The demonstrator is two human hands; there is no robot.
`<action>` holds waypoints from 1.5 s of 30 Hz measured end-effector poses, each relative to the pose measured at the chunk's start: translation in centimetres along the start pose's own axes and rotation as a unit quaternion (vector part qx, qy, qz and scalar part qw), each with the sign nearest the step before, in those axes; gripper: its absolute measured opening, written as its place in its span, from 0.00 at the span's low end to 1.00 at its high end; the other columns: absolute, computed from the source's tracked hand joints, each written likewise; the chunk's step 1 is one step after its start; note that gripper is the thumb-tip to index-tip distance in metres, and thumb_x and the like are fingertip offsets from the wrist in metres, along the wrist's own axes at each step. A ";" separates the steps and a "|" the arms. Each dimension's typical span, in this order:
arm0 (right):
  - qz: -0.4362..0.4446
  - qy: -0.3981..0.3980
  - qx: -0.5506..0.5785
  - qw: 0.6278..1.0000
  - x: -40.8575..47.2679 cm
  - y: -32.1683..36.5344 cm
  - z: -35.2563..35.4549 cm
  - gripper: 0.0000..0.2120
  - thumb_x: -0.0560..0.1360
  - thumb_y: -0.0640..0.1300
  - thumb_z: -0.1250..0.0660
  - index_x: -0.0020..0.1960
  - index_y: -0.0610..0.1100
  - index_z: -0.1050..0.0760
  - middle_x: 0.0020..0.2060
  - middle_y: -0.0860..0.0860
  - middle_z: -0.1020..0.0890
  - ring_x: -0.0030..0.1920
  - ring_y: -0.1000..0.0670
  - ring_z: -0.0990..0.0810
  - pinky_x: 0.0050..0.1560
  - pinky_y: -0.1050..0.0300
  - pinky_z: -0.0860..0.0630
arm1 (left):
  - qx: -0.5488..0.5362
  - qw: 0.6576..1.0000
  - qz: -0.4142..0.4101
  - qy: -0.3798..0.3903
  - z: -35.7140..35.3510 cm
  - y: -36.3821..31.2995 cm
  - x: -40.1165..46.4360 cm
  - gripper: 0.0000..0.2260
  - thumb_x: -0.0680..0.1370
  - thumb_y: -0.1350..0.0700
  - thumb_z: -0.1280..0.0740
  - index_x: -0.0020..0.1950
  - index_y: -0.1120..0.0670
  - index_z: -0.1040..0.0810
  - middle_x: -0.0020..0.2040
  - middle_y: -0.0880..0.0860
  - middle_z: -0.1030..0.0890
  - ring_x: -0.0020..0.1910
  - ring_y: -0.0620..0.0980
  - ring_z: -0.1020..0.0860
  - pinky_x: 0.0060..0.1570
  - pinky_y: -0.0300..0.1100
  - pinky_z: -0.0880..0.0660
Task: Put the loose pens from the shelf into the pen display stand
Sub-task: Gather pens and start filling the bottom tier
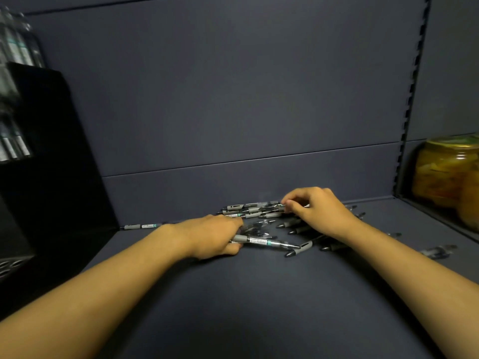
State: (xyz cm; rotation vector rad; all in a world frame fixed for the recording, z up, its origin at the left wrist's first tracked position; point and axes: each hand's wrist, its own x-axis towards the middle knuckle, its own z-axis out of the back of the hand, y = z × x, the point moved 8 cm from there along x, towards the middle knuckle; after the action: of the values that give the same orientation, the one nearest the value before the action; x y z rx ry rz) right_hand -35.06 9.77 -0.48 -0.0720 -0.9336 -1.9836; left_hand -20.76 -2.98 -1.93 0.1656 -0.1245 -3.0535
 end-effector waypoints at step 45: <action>0.004 -0.088 0.247 0.965 -1.2 11.9 -6.6 0.32 0.69 0.52 0.22 0.67 0.55 0.34 0.49 0.64 0.20 0.53 0.62 0.21 0.52 0.71 0.28 | -0.528 0.689 0.089 -0.488 0.4 0.9 -3.2 0.14 0.77 0.49 0.39 0.52 0.57 0.21 0.43 0.52 0.16 0.45 0.46 0.18 0.42 0.34 0.22</action>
State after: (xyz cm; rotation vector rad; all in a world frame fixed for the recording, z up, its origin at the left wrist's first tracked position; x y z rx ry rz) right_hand -23.39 2.91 1.28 0.0309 -1.5151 -1.7024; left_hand -17.53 -3.54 -1.16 -1.3823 1.3799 -2.1295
